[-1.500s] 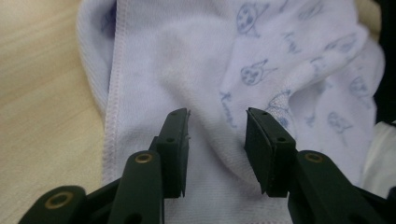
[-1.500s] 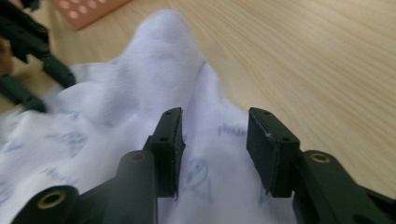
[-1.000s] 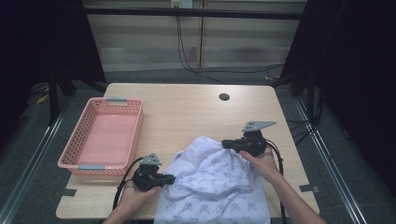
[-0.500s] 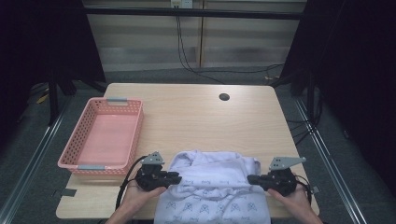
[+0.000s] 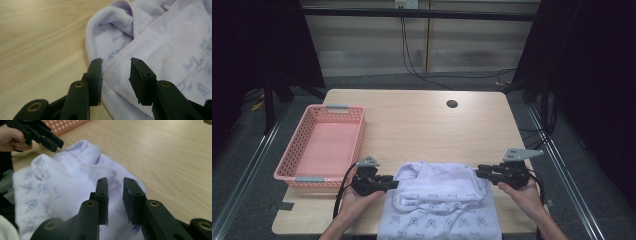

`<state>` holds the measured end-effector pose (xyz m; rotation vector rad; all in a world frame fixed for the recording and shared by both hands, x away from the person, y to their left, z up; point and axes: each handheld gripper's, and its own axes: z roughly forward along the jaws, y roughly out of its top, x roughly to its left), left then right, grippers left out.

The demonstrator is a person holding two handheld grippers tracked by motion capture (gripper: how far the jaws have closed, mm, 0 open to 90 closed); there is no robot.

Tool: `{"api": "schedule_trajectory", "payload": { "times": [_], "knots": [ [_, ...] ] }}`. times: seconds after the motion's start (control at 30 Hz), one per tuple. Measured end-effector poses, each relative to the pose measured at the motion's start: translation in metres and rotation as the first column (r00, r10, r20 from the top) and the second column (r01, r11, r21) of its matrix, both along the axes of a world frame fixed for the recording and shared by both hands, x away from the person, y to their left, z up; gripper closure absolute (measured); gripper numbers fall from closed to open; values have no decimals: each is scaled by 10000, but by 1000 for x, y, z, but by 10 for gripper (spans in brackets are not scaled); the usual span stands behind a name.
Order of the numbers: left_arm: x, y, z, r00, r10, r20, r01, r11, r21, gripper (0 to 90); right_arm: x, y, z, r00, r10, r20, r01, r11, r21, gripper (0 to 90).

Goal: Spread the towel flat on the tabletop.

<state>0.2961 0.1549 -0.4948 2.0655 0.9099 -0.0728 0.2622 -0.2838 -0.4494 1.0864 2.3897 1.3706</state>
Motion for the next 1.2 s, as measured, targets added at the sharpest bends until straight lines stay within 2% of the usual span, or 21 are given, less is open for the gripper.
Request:
{"api": "schedule_trajectory", "payload": {
  "times": [0.03, 0.1, 0.13, 0.17, 0.2, 0.4, 0.5, 0.57, 0.67, 0.8, 0.83, 0.87, 0.9, 0.93, 0.97, 1.0, 1.07, 1.1, 1.13, 1.17, 1.2],
  "knots": [
    [-2, -4, -2, 9999, 25, 109, -28, 9996, 276, 593, 7, 5, -5, 9999, 17, -158, -20, 9999, -170, 668],
    [-3, -4, -1, 9998, -101, 155, 97, 9996, 281, 576, 9, 8, -8, 9997, 64, -221, -70, 9997, -245, 627],
    [-4, -5, 0, 9997, -180, 171, 177, 9997, 176, 576, 12, 13, -12, 9993, 238, -297, -245, 9994, -226, 571],
    [-6, -7, -2, 9993, -341, 161, 336, 9990, 299, 558, 11, 21, -16, 9980, 520, -366, -535, 9977, -409, 505],
    [-6, -8, -2, 9988, -438, 208, 428, 9980, 462, 551, 11, 23, -16, 9977, 573, -354, -589, 9971, -478, 485],
    [-7, -11, -2, 9980, -547, 319, 535, 9979, 371, 517, 10, 34, -26, 9919, 1085, -665, -1126, 9918, -605, 357],
    [-8, -12, -3, 9978, -548, 375, 530, 9975, 463, 515, 9, 40, -28, 9887, 1342, -664, -1391, 9874, -751, 347],
    [-7, -12, -3, 9976, -572, 387, 553, 9974, 471, 519, 11, 41, -25, 9905, 1270, -533, -1311, 9880, -820, 396],
    [-6, -10, -3, 9984, -469, 328, 458, 9983, 355, 548, 21, 37, -19, 9942, 935, -525, -949, 9952, -234, 485],
    [-4, -7, -1, 9983, -395, 421, 388, 9991, 172, 571, 32, 41, -19, 9951, 789, -595, -809, 9962, -315, 556],
    [-4, -6, -1, 9988, -295, 382, 292, 9995, 98, 576, 38, 48, -25, 9923, 913, -843, -957, 9941, -505, 545],
    [-4, -6, -1, 9990, -283, 357, 278, 9995, 148, 576, 38, 48, -25, 9923, 913, -843, -957, 9941, -505, 545],
    [-4, -6, -2, 9988, -325, 353, 318, 9993, 218, 573, 40, 55, -34, 9879, 1093, -1096, -1193, 9888, -892, 519],
    [-4, -6, -2, 9988, -325, 353, 318, 9993, 218, 562, 40, 55, -34, 9879, 1093, -1096, -1193, 9888, -892, 519],
    [-4, -7, -2, 9983, -385, 429, 375, 9990, 240, 553, 38, 61, -41, 9831, 1285, -1300, -1452, 9811, -1283, 513],
    [-4, -7, -2, 9983, -385, 429, 375, 9990, 240, 543, 38, 61, -41, 9831, 1285, -1300, -1452, 9811, -1283, 513],
    [-5, -10, -2, 9978, -417, 519, 401, 9987, 329, 523, 34, 61, -40, 9838, 1337, -1197, -1520, 9753, -1604, 604],
    [-4, -11, -3, 9976, -494, 487, 472, 9979, 442, 518, 32, 61, -41, 9869, 1274, -993, -1445, 9711, -1901, 691],
    [-4, -12, -5, 9975, -503, 505, 474, 9972, 577, 520, 30, 60, -40, 9901, 1182, -755, -1321, 9667, -2192, 728],
    [-4, -12, -5, 9975, -503, 505, 474, 9972, 577, 530, 30, 60, -40, 9901, 1182, -755, -1321, 9667, -2192, 728],
    [-5, -13, -5, 9962, -556, 675, 506, 9960, 736, 536, 30, 53, -37, 9939, 853, -696, -961, 9806, -1707, 792]
  ]
}}
